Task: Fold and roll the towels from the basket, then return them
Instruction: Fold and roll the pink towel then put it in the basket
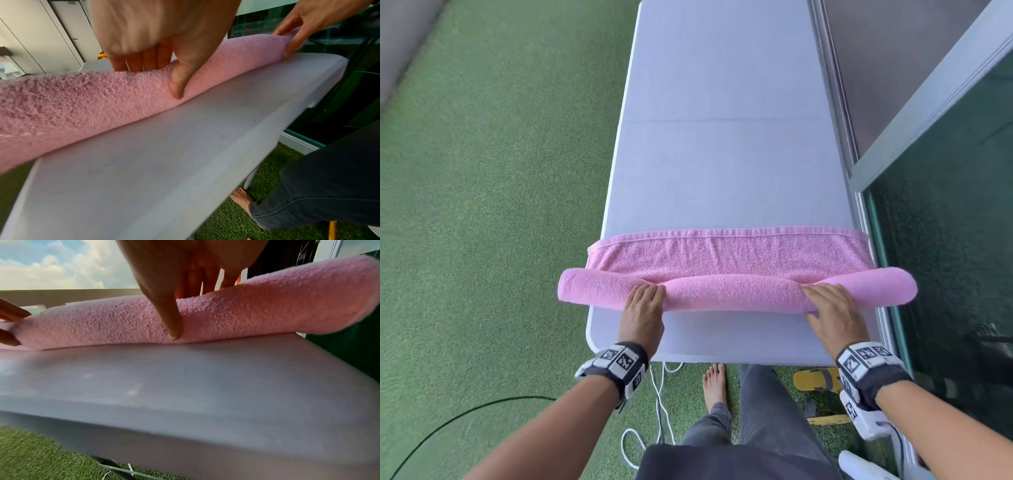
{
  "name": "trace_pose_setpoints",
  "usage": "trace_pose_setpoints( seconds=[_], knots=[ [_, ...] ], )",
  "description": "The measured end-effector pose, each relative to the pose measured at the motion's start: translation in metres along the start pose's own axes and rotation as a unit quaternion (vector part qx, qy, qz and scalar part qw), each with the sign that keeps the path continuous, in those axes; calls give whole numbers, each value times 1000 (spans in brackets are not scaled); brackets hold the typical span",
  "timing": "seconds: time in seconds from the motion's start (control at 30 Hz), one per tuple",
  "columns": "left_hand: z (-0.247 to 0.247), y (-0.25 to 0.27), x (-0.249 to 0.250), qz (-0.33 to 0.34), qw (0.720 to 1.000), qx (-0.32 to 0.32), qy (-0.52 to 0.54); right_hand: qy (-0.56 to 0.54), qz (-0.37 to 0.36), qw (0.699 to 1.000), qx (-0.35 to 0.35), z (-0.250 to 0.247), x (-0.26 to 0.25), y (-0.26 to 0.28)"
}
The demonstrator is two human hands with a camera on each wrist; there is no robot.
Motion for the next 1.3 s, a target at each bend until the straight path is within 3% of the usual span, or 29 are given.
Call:
trace_pose_setpoints(
  seconds=[0.1, 0.2, 0.33, 0.37, 0.43, 0.5, 0.63, 0.8, 0.97, 1.07, 1.17, 1.3],
  knots=[
    [-3, -13, 1, 11, 1000, -22, -11, 6, -22, 1000, -13, -4, 2, -11],
    [-1, -28, -1, 26, 998, -58, -13, 42, -30, 994, -97, -2, 8, -28],
    [8, -57, -12, 33, 996, -77, -10, 32, 14, 983, -181, -2, 17, -70],
    [8, -64, -15, 28, 998, -54, -4, 25, 19, 985, -168, -2, 18, -80],
    [3, -73, -19, 8, 1000, 12, -1, 10, 17, 998, -63, -9, 20, -93],
    [7, -72, -17, 8, 1000, 26, 12, -6, -18, 1000, 2, -10, 17, -91],
    [27, -65, -16, 53, 998, -34, -30, 23, -85, 995, -53, 13, 19, -74],
    [23, -108, -16, 69, 994, -54, -67, 64, -69, 995, -34, 4, 14, -125],
    [14, -140, -25, 51, 998, 6, -42, 32, -60, 996, -55, 7, 16, -165],
    [30, -146, -10, 78, 994, -38, -65, 32, -87, 994, -64, 19, -6, -168],
    [34, -164, -4, 86, 991, -32, -95, 63, -73, 994, -43, 23, -18, -177],
    [25, -183, -43, 74, 989, -80, -96, 104, -53, 990, -78, 14, 2, -193]
  ],
)
Point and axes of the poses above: each hand's wrist, its own y-axis away from the middle knuckle, its own z-axis out of the palm, x = y × z, the point moved 7 cm from there along -y, towards the middle knuckle, and after that the axes turned 13 degrees about x, right-handed, at the moved point
